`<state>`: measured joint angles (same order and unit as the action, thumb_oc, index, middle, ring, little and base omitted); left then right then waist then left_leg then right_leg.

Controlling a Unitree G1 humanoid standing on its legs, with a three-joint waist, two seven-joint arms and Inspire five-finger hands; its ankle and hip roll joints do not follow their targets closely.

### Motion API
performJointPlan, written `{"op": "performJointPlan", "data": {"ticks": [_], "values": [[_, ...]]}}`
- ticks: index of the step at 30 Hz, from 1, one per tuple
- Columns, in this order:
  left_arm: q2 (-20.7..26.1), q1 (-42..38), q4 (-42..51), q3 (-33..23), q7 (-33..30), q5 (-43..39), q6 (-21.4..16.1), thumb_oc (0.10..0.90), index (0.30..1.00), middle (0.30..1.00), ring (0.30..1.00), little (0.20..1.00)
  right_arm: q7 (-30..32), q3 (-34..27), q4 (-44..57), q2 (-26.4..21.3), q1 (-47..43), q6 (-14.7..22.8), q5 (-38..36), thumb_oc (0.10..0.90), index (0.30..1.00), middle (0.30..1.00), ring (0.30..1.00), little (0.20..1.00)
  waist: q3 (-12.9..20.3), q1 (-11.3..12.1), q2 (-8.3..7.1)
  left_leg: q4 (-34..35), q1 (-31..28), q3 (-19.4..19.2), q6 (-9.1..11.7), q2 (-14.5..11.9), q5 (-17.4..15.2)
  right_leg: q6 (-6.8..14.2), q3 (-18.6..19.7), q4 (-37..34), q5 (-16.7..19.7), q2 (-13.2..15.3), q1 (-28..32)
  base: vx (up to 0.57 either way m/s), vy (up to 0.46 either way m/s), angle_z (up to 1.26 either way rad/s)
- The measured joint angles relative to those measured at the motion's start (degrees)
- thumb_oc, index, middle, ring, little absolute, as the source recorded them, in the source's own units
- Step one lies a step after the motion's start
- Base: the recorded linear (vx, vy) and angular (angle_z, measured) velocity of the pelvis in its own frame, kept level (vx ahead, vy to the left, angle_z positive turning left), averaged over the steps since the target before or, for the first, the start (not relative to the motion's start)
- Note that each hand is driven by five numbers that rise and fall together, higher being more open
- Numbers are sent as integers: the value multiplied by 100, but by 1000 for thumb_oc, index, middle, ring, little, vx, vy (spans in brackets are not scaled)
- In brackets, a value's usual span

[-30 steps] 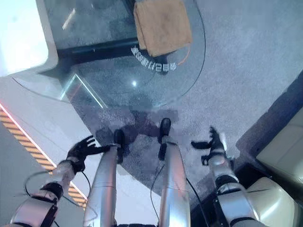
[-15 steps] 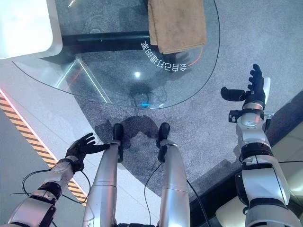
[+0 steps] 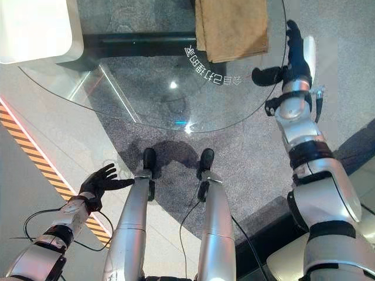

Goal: Wipe the table with a cloth and put it in the basket.

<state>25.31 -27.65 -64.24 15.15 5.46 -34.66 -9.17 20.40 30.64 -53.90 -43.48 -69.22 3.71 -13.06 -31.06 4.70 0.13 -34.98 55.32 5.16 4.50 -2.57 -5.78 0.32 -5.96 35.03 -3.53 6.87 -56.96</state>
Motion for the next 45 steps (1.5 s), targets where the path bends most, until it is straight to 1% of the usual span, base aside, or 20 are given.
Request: {"op": "performJointPlan", "data": {"ticks": [4,5,6,8,12,17,26,30,35,41,45], "values": [[34,140,4,10,-1,0,7,800,900,900,900,900,7,369,172,-1,-332,-226,282,800,900,900,900,900,0,27,0,88,-33,3,-14,8,64,11,-13,-96,48,7,38,1,-4,3],[42,176,4,18,-1,1,21,800,900,900,900,900,7,489,174,-4,-461,-352,430,800,900,900,900,900,0,62,0,97,-33,5,-12,8,69,14,-16,-121,62,5,47,0,0,0],[42,183,4,23,-1,1,30,800,900,900,900,900,7,512,175,-7,-489,-378,462,800,900,900,900,900,0,75,0,98,-33,4,-12,9,70,15,-16,-124,63,7,50,0,0,0],[48,202,19,51,1,1,73,800,900,900,900,900,6,704,174,-53,-604,-553,676,800,900,900,900,900,1,143,1,117,-31,6,-11,19,72,17,-17,-131,64,15,57,-2,-5,2],[94,252,83,125,2,1,129,800,900,900,900,900,-19,1151,139,-78,-903,-830,954,800,900,900,900,900,0,145,1,209,-31,11,-9,58,151,26,-25,-180,75,53,54,-5,-17,6],[176,328,243,196,0,1,153,800,900,900,900,900,-165,1381,137,-88,-1264,-1128,1113,800,900,900,900,900,1,161,1,286,-30,26,-13,79,216,24,-61,-244,115,84,57,0,-11,3],[232,329,254,194,2,0,166,800,900,900,900,900,-515,1854,133,-107,-1615,-1381,1349,800,900,900,900,900,2,229,3,291,-30,47,-2,87,232,23,-105,-242,141,105,67,0,0,0],[232,331,254,194,1,0,177,800,900,900,900,900,-648,1906,134,-107,-1622,-1460,1424,800,900,900,900,900,2,302,4,308,-29,65,18,90,250,22,-127,-242,141,114,68,1,2,1],[231,349,258,195,0,1,226,800,900,900,900,900,-780,2004,147,-106,-1681,-1588,1540,800,900,900,900,900,2,317,3,393,-28,83,27,108,305,20,-145,-273,141,131,68,6,-1,4],[231,397,411,197,-1,2,262,800,900,900,900,900,-789,2034,145,-106,-1734,-1619,1773,800,900,900,900,900,2,331,3,416,-27,87,29,107,336,10,-154,-311,162,131,69,0,0,0],[231,418,452,203,-2,4,273,800,900,900,900,900,-908,2243,137,-106,-1829,-1636,2044,800,900,900,900,900,3,333,5,423,-27,93,33,105,339,9,-159,-313,163,128,69,14,-17,0]]}}
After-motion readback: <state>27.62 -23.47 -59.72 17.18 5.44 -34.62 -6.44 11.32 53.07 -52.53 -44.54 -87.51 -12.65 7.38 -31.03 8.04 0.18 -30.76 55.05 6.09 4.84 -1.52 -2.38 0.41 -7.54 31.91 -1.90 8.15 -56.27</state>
